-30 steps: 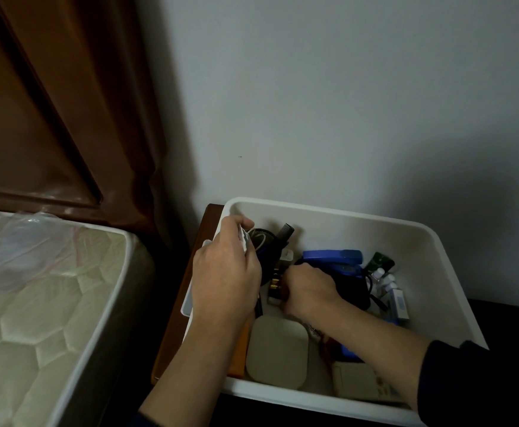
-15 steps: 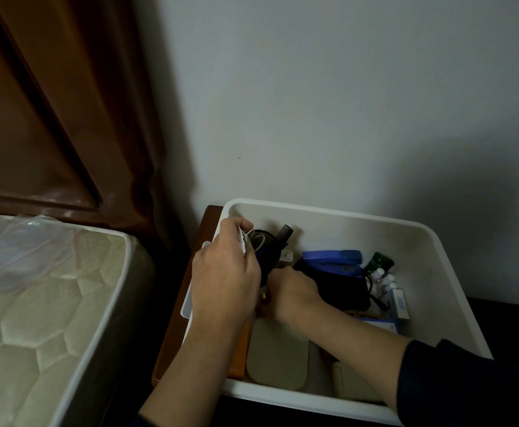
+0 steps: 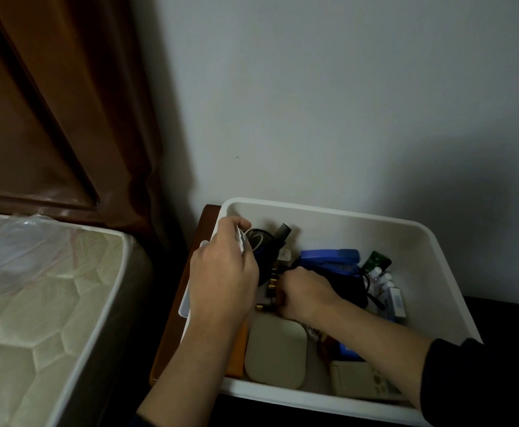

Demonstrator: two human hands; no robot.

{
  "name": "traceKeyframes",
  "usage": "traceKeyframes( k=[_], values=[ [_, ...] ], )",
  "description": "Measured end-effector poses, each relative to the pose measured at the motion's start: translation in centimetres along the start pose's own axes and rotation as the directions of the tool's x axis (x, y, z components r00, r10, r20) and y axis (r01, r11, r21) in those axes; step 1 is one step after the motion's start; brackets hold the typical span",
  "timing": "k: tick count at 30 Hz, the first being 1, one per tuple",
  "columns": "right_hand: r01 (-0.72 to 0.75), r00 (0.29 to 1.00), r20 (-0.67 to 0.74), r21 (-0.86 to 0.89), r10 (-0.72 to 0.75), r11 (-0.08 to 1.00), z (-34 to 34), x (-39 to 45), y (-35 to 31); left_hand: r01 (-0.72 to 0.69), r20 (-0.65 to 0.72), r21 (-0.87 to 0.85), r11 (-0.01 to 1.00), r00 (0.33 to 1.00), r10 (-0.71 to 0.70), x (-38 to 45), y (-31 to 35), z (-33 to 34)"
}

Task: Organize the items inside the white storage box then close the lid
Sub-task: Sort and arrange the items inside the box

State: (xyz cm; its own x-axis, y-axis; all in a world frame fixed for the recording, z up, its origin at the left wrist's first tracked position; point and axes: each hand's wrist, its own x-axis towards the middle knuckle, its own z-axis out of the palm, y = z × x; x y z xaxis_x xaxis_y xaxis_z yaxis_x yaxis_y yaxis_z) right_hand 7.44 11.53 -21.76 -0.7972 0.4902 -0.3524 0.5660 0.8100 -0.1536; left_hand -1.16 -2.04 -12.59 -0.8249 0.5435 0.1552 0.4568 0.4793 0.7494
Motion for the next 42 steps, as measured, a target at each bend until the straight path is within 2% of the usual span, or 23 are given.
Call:
traceKeyframes(
  k=[4, 6, 9, 13, 20, 28, 36, 42],
  values=[
    [0.074, 0.997, 0.007, -0.057, -0.074, 0.996, -0.3, -0.4, 0.2, 0.015, 0.009, 0.010, 1.000, 1.000, -0.015, 0.0, 0.0, 0.0],
    [0.224, 0.974, -0.005, -0.075, -0.225, 0.972, -0.3, -0.3, 0.3, 0.003, -0.002, 0.005, 1.000, 1.000, -0.003, 0.0, 0.0, 0.0],
    [0.437, 0.900, 0.055, -0.079, -0.433, 0.896, 0.0, 0.2, 0.5, 0.000, 0.000, 0.009, 1.000, 1.000, 0.000, 0.0, 0.1, 0.0],
    [0.500, 0.866, 0.077, -0.096, -0.495, 0.861, 0.0, 0.5, 0.7, -0.003, 0.003, 0.016, 1.000, 1.000, 0.003, 0.0, 0.1, 0.0],
    [0.440, 0.896, 0.046, -0.201, -0.441, 0.875, 0.0, -0.1, 2.0, -0.035, -0.012, 0.014, 0.999, 0.999, 0.035, 0.0, -0.2, 0.2],
    [0.358, 0.902, -0.143, -0.277, -0.406, 0.892, 0.4, -0.5, 3.4, -0.025, 0.010, 0.007, 1.000, 1.000, 0.025, 0.0, -0.2, 0.1],
    [0.325, 0.926, -0.084, -0.322, -0.369, 0.889, 0.6, -0.6, 4.3, -0.034, 0.003, 0.024, 0.999, 0.999, 0.034, 0.1, -0.3, 0.1],
    [0.236, 0.948, -0.146, -0.281, -0.284, 0.930, 0.9, -0.5, 2.9, -0.028, 0.010, 0.030, 0.999, 1.000, 0.027, 0.1, -0.3, 0.1]
  ],
)
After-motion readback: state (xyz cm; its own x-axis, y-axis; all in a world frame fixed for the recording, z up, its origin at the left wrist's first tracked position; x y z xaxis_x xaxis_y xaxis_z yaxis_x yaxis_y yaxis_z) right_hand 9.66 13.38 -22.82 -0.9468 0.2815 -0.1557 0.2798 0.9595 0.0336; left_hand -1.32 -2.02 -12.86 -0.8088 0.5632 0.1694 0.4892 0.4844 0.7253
